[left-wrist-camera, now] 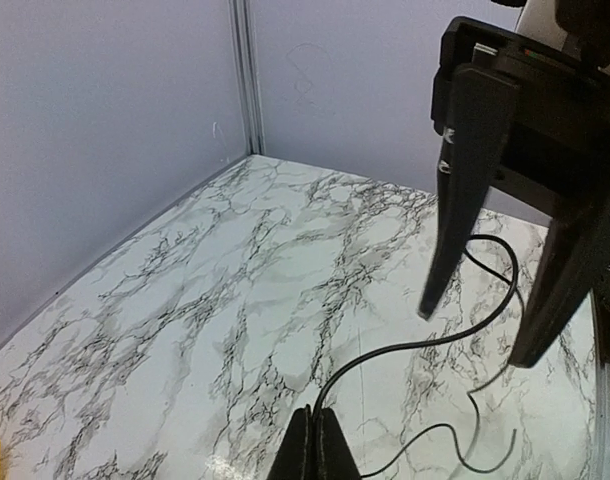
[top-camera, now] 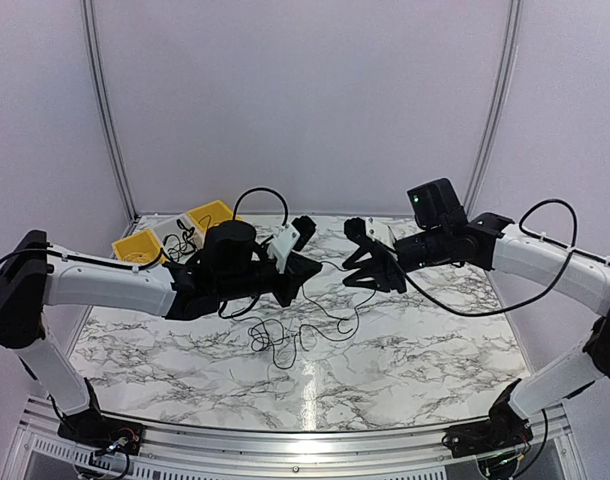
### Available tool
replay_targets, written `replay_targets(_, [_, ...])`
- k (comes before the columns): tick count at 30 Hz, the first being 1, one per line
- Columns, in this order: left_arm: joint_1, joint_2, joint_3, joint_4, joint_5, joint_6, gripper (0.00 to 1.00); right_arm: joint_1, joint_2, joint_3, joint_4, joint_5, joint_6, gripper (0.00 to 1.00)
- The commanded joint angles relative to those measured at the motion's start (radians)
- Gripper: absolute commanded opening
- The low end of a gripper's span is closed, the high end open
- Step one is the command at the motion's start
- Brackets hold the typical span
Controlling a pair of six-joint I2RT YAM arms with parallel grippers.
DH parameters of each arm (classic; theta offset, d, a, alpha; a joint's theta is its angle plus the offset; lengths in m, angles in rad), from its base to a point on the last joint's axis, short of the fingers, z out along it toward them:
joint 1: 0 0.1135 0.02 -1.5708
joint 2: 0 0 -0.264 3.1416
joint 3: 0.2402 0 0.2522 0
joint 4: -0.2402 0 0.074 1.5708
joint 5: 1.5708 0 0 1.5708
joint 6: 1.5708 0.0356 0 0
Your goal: Untangle the cables
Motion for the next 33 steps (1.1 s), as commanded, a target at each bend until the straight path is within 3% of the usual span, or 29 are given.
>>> replay_targets(1, [0.025,-0.074,0.054,-0.081,-0.061,0.031,0.00,-0.017,-0.002,-0.022,0.048,0.091,0.004,0.47])
replay_targets(5, [0.069,-0.120,0.111,-0.146,-0.135,-0.004,0.00,-0.051,-0.012,-0.043,0.061,0.126,-0.007,0.60])
replay_targets(13, [0.180,-0.205,0.297,-0.279,-0.156,-0.066,0.00,-0.084,-0.004,-0.066,0.079,0.131,-0.013,0.62])
replay_targets(20, [0.238,-0.217,0.517,-0.459,-0.364,-0.036,0.00,-0.083,0.035,-0.069,0.075,0.120,-0.021,0.62])
replay_targets(26, [0.310,-0.272,0.524,-0.478,-0.385,-0.127,0.00,-0.083,0.050,-0.071,0.075,0.115,-0.025,0.62])
replay_targets(33, [0.318,-0.325,0.480,-0.473,-0.387,-0.141,0.00,-0.069,0.086,-0.069,0.068,0.097,-0.026,0.61])
